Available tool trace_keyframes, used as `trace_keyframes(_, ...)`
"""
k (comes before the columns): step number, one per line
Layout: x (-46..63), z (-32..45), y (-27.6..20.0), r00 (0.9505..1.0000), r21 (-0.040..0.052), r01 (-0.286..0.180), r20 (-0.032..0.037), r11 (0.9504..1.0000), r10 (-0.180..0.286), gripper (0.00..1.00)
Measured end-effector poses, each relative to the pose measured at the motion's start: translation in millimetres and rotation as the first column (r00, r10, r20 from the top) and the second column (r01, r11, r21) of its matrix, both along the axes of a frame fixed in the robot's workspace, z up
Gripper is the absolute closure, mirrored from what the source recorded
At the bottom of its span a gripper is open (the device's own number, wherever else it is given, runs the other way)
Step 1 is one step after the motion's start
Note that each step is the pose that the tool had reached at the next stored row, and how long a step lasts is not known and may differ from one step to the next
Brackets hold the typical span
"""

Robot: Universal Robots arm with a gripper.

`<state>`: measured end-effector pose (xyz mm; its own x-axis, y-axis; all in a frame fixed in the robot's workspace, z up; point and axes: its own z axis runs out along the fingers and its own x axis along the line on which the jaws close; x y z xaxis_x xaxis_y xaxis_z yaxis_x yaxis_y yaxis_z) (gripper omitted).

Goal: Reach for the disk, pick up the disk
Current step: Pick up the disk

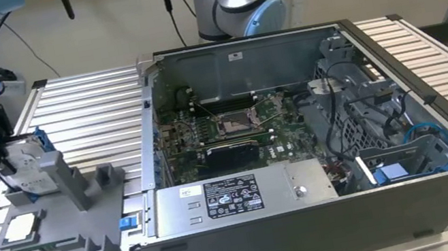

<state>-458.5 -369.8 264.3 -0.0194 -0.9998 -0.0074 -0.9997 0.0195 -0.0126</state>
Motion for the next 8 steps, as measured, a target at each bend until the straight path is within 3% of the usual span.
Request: trace_keyframes(8, 0.0, 16.7, 0.0, 1.0, 0.0001, 0.0, 0.0004, 1.0, 0.0, 1.0)
